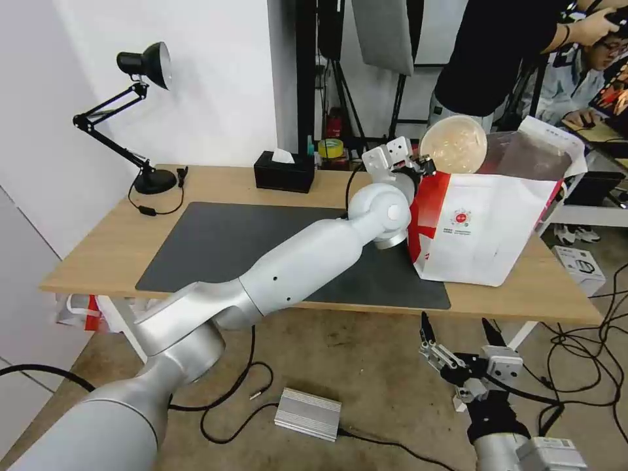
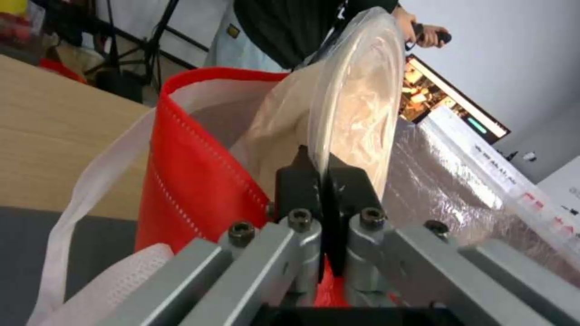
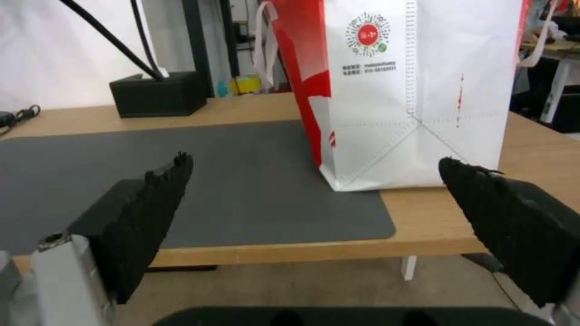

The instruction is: Pick up the trash from the table and place it into the takeout bag.

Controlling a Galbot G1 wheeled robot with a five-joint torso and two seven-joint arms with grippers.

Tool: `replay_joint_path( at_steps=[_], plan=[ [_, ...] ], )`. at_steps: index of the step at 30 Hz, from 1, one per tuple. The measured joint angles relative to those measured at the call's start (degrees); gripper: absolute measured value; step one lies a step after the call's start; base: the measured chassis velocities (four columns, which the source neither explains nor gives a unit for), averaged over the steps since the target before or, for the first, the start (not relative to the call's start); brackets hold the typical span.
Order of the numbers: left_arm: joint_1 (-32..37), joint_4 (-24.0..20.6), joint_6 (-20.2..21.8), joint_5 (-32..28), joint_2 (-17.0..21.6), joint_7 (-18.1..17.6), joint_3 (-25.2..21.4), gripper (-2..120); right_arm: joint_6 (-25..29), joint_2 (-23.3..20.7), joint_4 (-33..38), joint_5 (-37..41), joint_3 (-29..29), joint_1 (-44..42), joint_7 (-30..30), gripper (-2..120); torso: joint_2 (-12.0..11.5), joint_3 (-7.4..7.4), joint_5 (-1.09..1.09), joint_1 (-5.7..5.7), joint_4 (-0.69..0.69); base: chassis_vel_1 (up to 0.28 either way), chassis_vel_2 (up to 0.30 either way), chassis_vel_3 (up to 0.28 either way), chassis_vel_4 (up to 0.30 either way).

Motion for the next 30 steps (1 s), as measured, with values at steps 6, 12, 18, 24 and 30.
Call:
replay_joint_path(
  at_steps=[6,12,18,24,30],
  plan=[
    [0.1,-0.1,0.0,0.2,0.5,0.5,0.2,0,0.0,0.0,0.0,0.0,0.0,0.0,0.0,100,0.0,0.00,0.00,0.00,0.01,0.000,0.000,0.000,0.000],
    [0.4,-1.1,-1.1,0.6,1.3,1.6,0.8,11,0.0,0.0,0.0,0.0,0.0,0.0,0.0,100,0.0,0.00,0.00,0.00,0.00,0.000,0.000,0.000,0.000],
    [0.4,-1.7,-1.7,-0.1,1.9,1.9,1.1,32,0.0,0.0,0.0,0.0,0.0,0.0,0.0,100,0.0,0.00,0.00,0.00,0.01,0.000,0.000,0.000,0.000],
    [0.2,-2.2,-2.0,-0.2,1.9,1.7,1.2,57,0.0,0.0,0.0,0.0,0.0,0.0,0.0,100,0.0,0.00,0.00,0.00,0.00,0.000,0.000,0.000,0.000],
    [0.0,-2.8,-2.0,-0.3,2.0,1.4,1.2,76,0.0,0.0,0.0,0.0,0.0,0.0,0.0,100,0.0,0.00,0.00,0.00,0.00,0.000,0.000,0.000,0.000]
  ],
)
